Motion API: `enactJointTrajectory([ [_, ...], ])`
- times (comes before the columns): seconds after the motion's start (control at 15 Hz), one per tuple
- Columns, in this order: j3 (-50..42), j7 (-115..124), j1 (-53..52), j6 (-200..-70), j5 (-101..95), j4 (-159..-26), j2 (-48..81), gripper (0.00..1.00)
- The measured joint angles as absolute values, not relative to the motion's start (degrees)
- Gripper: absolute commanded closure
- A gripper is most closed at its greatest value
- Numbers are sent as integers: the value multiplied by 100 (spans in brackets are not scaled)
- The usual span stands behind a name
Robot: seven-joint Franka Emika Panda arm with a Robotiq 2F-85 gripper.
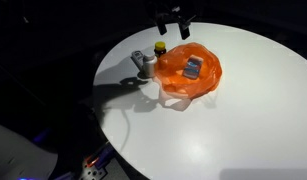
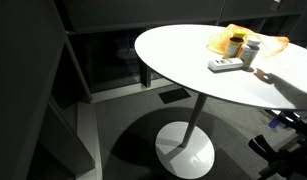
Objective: Take the box out of the plastic bag
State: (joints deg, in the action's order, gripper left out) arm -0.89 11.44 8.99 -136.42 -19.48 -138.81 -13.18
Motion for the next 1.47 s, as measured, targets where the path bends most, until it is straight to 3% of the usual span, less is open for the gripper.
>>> enactJointTrajectory([
  [0.4,-477,164,896,-13624,-1432,-13201,-512,0],
  [0.87,-488,165,823,-13527,-1439,-13061,-464,0],
  [1.47,-719,-601,838,-14443,-1253,-13054,259,0],
])
